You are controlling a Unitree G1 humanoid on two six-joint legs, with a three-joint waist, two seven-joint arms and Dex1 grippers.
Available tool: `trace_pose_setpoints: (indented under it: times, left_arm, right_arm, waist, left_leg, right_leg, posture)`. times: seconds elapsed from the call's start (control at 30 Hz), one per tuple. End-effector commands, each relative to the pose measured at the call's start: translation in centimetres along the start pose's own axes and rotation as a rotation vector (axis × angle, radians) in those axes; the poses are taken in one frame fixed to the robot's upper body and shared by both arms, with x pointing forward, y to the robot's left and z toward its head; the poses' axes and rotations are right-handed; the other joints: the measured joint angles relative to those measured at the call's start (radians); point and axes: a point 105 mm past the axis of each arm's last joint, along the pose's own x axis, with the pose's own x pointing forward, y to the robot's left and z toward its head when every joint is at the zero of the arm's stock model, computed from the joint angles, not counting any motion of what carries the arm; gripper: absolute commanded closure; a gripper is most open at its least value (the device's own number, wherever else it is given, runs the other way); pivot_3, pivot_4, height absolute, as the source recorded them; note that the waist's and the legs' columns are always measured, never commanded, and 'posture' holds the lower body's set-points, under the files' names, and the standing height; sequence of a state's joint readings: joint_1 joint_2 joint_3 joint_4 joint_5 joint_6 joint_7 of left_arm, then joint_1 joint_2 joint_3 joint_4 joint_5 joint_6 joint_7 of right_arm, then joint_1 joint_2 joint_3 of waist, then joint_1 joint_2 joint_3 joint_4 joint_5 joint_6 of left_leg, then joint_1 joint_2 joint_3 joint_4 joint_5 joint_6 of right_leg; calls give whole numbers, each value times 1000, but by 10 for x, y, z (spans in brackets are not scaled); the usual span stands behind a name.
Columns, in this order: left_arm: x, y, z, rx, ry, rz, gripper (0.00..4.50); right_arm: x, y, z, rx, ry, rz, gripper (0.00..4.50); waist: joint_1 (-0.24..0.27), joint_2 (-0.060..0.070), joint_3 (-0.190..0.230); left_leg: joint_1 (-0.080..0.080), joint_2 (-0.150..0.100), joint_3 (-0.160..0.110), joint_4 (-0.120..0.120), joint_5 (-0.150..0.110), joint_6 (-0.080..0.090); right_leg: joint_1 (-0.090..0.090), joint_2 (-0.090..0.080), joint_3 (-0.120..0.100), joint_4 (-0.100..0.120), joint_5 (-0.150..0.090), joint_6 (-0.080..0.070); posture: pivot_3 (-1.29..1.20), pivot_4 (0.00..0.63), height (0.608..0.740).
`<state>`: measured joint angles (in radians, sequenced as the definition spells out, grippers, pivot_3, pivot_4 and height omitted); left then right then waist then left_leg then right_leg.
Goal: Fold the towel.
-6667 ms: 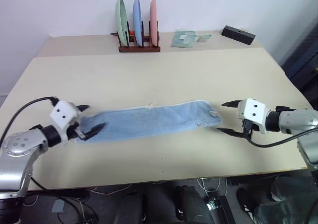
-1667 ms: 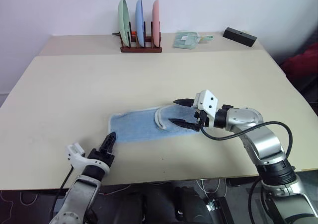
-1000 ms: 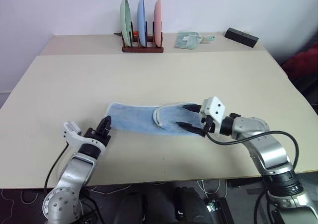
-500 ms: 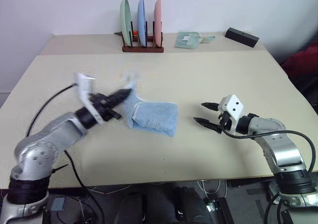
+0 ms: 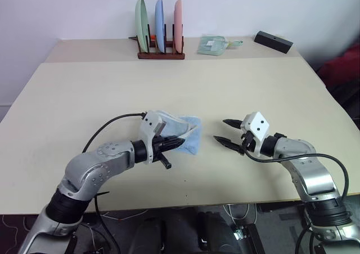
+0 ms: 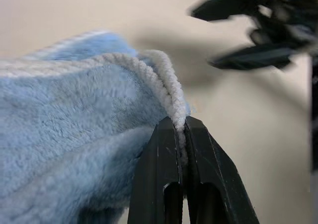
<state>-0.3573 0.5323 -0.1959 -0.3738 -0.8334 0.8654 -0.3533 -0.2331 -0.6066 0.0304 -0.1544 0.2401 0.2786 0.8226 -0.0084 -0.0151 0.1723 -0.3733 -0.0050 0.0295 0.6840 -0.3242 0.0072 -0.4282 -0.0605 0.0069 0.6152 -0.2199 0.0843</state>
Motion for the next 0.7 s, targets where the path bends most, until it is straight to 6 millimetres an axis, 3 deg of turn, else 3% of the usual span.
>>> trace_pose_setpoints:
  times: [0.03, 0.13, 0.23, 0.37, 0.43, 0.5, 0.57, 0.63, 0.7]
  left_arm:
    - [2, -3, 6, 11, -42, -4, 4455]
    - [3, -9, 6, 8, -57, -34, 4455]
    - [3, -19, 10, -11, -97, -101, 3549]
    - [0, -19, 9, 2, -85, -92, 1565]
    - [-9, -19, 21, -34, -145, -116, 641]
    - [-26, -12, 43, -105, -263, -114, 641]
    - [-33, -9, 50, -135, -298, -108, 641]
    - [-57, 23, 72, -161, -426, 39, 1285]
    - [-77, 39, 79, -95, -455, 145, 2067]
  right_arm:
    - [2, 2, 13, -31, -36, -1, 1274]
    - [4, 1, 14, -33, -39, 2, 1274]
    - [5, 1, 16, -40, -40, 4, 1274]
    - [5, -1, 18, -44, -41, 4, 1274]
    - [5, -3, 20, -50, -42, -2, 1274]
    - [4, -6, 24, -57, -48, -13, 1274]
    - [3, -7, 26, -59, -49, -16, 1274]
    - [5, -7, 38, -26, -82, -6, 1857]
    - [11, -2, 53, 1, -120, 24, 2636]
  waist:
    - [-1, 0, 0]
    - [-1, 0, 0]
    - [-1, 0, 0]
    - [-1, 0, 0]
    - [-1, 0, 0]
    - [-1, 0, 0]
    - [-2, 0, 0]
    - [-3, 0, 0]
    - [-7, 0, 0]
  left_leg:
    - [0, 0, 0, 0, 0, 0]
    - [0, 0, 0, 0, 0, 0]
    - [0, 0, 0, 0, 0, 0]
    - [0, 0, 0, 0, 0, 0]
    - [0, 0, 0, 0, 0, 0]
    - [0, 0, 0, 0, 0, 0]
    - [0, 1, -1, 0, 0, 0]
    - [0, 1, -1, 0, 0, 0]
    - [0, 1, -1, 0, 0, 0]
  right_leg:
    - [0, 0, 0, 0, 0, 0]
    - [0, 0, 0, 0, 0, 0]
    - [0, 0, 0, 0, 0, 0]
    - [0, 0, 0, 0, 0, 0]
    - [0, -1, 0, 0, 0, 0]
    - [0, -1, 0, 0, 0, 0]
    - [-1, -3, 0, 0, 0, 0]
    - [-1, -3, 0, 1, 0, 0]
    - [-1, -2, 0, 1, 0, 0]
  posture:
    - [0, 150, 740]
    - [0, 150, 740]
    - [0, 150, 740]
    - [0, 150, 740]
    - [0, 150, 740]
    - [0, 150, 740]
    - [0, 150, 740]
    - [0, 150, 740]
    - [0, 150, 740]
